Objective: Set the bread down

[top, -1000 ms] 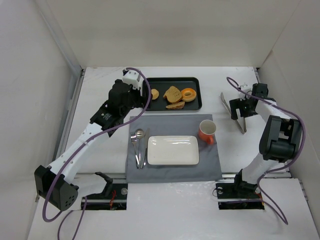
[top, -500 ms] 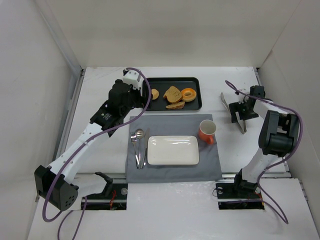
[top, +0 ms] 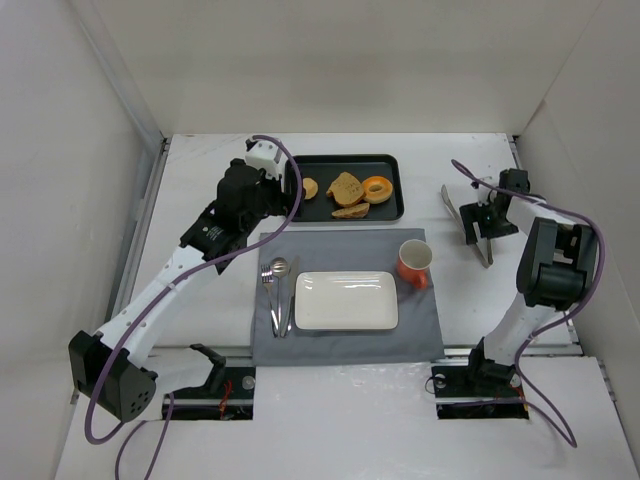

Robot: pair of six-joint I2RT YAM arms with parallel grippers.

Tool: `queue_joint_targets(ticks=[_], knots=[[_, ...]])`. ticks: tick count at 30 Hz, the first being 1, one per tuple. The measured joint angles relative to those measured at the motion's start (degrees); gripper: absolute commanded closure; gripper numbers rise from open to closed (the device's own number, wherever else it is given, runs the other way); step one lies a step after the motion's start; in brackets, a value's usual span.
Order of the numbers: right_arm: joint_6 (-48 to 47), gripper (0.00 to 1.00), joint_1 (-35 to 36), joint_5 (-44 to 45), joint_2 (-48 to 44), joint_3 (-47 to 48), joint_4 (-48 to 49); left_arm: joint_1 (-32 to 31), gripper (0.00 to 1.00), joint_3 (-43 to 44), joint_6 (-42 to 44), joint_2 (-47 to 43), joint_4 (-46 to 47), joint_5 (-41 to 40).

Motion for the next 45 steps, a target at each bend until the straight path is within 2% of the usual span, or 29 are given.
queue_joint_targets(ticks=[16,26,31,39,45], knots=[[0.02,0.19,0.33,0.02,2.97,4.15,-3.32,0.0,0.02,0.0,0.0,-0.83,0.04,-0.02],[-0.07,0.39,0.33,-0.39,3.87,5.42,-4.94,0.0,0.02,0.0,0.02,-0.9,0.02,-0.02],[-0.24,0.52,0.33,-0.63,4.13,5.75,-5.29,0.0,0.02,0.0,0.02,-1.01,0.04,-0.02],[-0.22,0.52,0.33,-0.7,3.23,5.35,-5.03,0.0,0.02,0.0,0.02,-1.16,0.02,-0.02],[0.13,0.51,0.33,-1.88,-5.09,4.02,-4.66,0.0,0.02,0.0,0.04,-1.88,0.09,-0.02]])
